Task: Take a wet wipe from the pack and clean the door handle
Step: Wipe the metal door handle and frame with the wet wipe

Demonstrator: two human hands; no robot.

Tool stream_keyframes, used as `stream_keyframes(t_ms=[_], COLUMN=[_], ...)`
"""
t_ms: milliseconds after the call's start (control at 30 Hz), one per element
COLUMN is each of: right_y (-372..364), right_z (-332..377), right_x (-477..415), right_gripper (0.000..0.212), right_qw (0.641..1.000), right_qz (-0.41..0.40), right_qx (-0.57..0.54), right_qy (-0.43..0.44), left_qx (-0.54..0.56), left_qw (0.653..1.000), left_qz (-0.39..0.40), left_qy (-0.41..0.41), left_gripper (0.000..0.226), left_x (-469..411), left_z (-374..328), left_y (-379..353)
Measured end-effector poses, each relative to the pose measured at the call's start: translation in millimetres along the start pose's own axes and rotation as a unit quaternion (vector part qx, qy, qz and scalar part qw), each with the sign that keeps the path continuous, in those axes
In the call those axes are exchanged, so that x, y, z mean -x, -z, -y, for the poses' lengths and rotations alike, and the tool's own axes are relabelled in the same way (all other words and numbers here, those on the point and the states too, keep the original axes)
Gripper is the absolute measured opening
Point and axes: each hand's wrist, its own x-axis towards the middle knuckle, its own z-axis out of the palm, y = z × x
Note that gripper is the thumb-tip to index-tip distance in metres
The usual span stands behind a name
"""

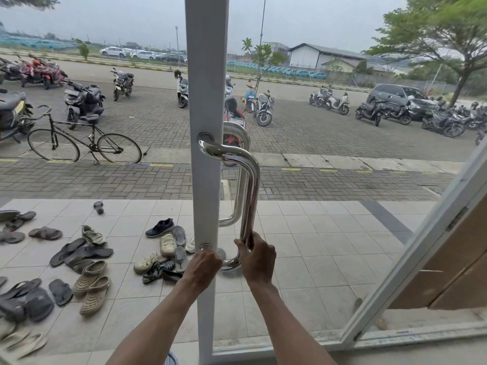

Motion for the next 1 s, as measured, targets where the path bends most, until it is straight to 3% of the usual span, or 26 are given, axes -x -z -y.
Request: stream_keyframes(t_ms=[233, 400, 667, 833, 1000], right_y=[2, 3, 3, 5, 6], right_z=[3, 4, 5, 8, 8], right_x=[1, 0, -2, -3, -9], right_gripper=[0.021, 0.022, 0.024, 0.024, 0.027], right_qw=[1.000, 1.000, 0.999, 0.998, 0.993], right_qz=[0.008, 0.017, 0.031, 0.047, 0.093], right_qx=[0.003, 0.006, 0.020, 0.020, 0.029], right_qy=[-0.005, -0.011, -0.024, -0.039, -0.061], left_qx=[-0.022, -0.057, -0.022, -0.010, -0.071], left_qw=[0.999, 0.998, 0.995, 0.996, 0.996], left_qz=[0.010, 0.021, 0.043, 0.047, 0.006], left_qy=[-0.023, 0.015, 0.082, 0.070, 0.047], left_gripper=[0.021, 0.020, 0.027, 0.022, 0.027], left_x=[1, -7, -6, -4, -7], left_z=[6, 13, -21, -19, 5], left_y=[2, 6, 11, 15, 13])
